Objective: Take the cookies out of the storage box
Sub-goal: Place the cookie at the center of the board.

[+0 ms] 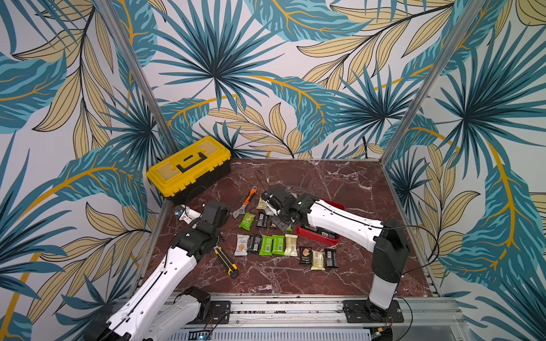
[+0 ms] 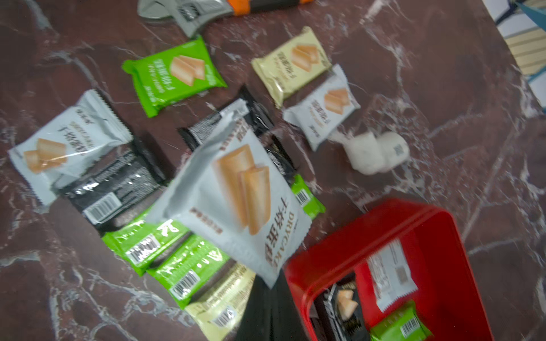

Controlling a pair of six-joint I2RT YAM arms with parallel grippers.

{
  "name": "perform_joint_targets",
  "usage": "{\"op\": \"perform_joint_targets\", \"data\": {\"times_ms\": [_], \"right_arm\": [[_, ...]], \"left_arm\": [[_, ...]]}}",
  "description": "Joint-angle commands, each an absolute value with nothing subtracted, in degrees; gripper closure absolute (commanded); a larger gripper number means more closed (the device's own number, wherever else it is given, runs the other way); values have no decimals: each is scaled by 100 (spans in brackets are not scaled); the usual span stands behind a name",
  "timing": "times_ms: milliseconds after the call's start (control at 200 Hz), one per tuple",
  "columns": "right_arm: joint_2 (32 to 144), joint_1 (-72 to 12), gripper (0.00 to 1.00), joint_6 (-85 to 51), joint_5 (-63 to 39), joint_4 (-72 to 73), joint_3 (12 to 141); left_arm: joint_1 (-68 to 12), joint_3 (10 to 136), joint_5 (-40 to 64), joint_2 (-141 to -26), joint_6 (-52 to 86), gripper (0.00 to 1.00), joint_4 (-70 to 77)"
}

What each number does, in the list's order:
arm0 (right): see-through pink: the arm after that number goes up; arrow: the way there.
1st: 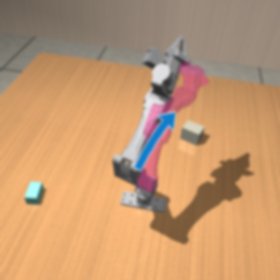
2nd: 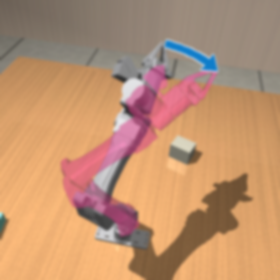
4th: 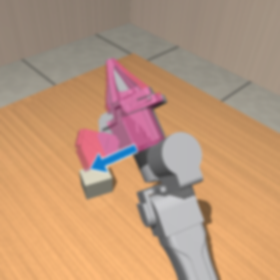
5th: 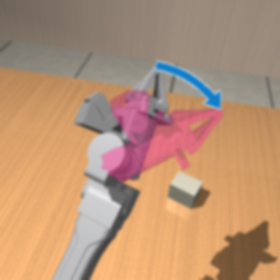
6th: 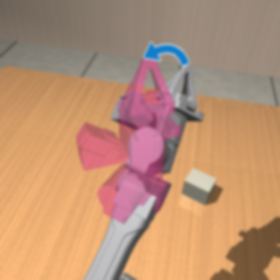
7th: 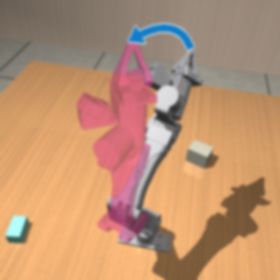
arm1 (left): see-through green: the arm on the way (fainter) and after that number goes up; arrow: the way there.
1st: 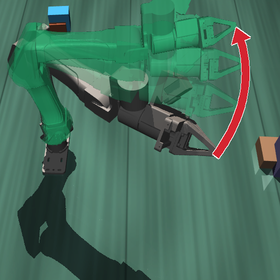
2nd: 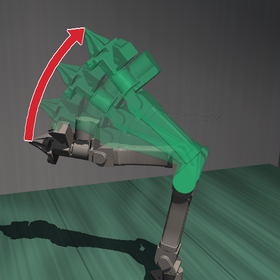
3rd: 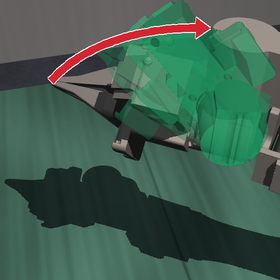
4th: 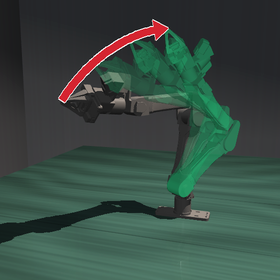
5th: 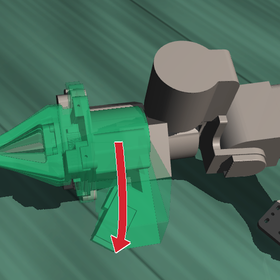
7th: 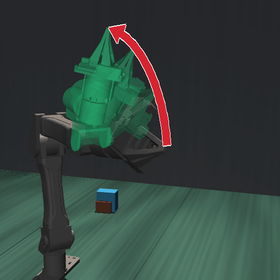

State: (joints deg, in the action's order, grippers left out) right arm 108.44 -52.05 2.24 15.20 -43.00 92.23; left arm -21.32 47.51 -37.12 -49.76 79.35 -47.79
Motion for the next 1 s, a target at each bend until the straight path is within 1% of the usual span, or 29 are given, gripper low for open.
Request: {"op": "perform_joint_targets", "data": {"times_ms": [0,155,401,606,831,906,997], "right_arm": [[11258,-5432,99,452,1358,-4113,9637],[11875,-5763,100,606,1221,-4063,10251],[12774,-6088,99,826,1224,-4029,11131],[13476,-6212,99,923,1439,-4028,11795],[13941,-6245,98,926,1715,-4034,12170],[14020,-6249,96,940,1701,-4027,12229],[14069,-6286,89,983,1639,-4034,12272]], "left_arm": [[-2019,4749,-4431,-4270,8547,34,-6592],[-2006,4825,-4759,-3264,8490,34,-7394],[-2005,4851,-4773,-2395,8249,34,-7631],[-2005,4847,-4755,-2340,8080,34,-7582],[-2006,4795,-4637,-2374,7856,34,-7274],[-2007,4768,-4599,-2373,7725,34,-7138],[-2006,4699,-4589,-2398,7700,35,-6989]]}}
